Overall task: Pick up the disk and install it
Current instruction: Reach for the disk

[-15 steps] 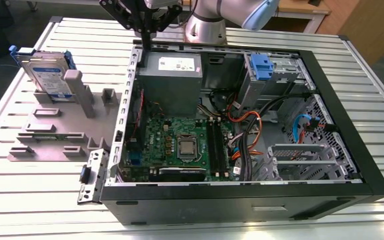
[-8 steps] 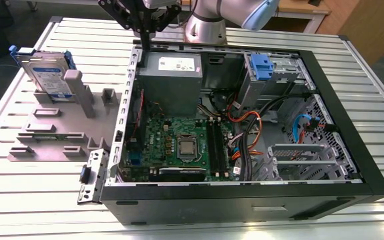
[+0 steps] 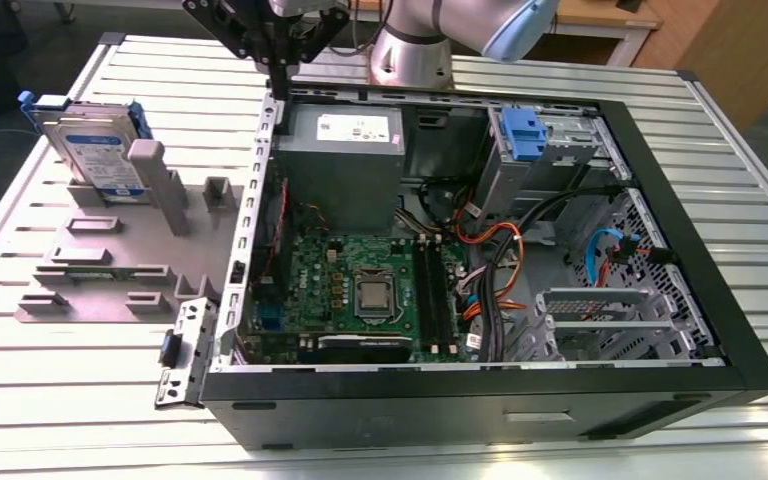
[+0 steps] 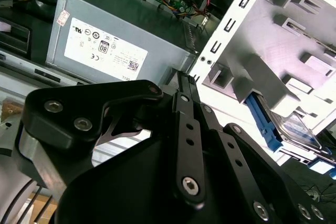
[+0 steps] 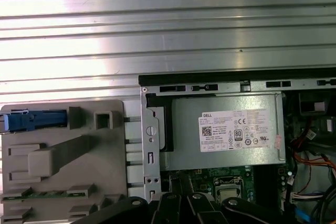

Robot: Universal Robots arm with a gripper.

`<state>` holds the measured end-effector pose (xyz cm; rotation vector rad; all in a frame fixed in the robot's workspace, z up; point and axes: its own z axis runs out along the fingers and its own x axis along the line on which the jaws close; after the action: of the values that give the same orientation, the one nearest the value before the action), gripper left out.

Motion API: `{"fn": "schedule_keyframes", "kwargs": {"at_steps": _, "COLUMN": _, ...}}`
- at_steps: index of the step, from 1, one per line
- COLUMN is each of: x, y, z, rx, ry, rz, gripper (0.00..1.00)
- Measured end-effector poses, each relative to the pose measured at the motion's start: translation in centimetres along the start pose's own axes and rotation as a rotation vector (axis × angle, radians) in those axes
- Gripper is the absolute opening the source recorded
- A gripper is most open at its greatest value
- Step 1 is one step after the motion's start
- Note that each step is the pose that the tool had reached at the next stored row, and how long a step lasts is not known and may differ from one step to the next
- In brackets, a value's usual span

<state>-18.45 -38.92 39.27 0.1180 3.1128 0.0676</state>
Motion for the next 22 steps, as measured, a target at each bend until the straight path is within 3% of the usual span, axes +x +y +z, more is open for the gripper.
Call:
{"fn": "schedule_keyframes", "kwargs": {"at_steps": 2, "x": 0.04, "y": 0.00, "z": 0.00, "rx": 0.0000, "ry": 0.0000, "rz": 0.000, "gripper": 0.11}}
{"fn": "schedule_keyframes", "kwargs": {"at_steps": 4, "x": 0.73, "y": -0.06, "z": 0.06, "rx": 0.0000, "ry": 0.0000, "rz": 0.000, "gripper": 0.11}}
{"fn": "schedule_keyframes", "kwargs": {"at_steps": 22, "x": 1.06, "y": -0.08, "z": 0.08, "rx": 0.0000, "ry": 0.0000, "rz": 0.000, "gripper": 0.11}}
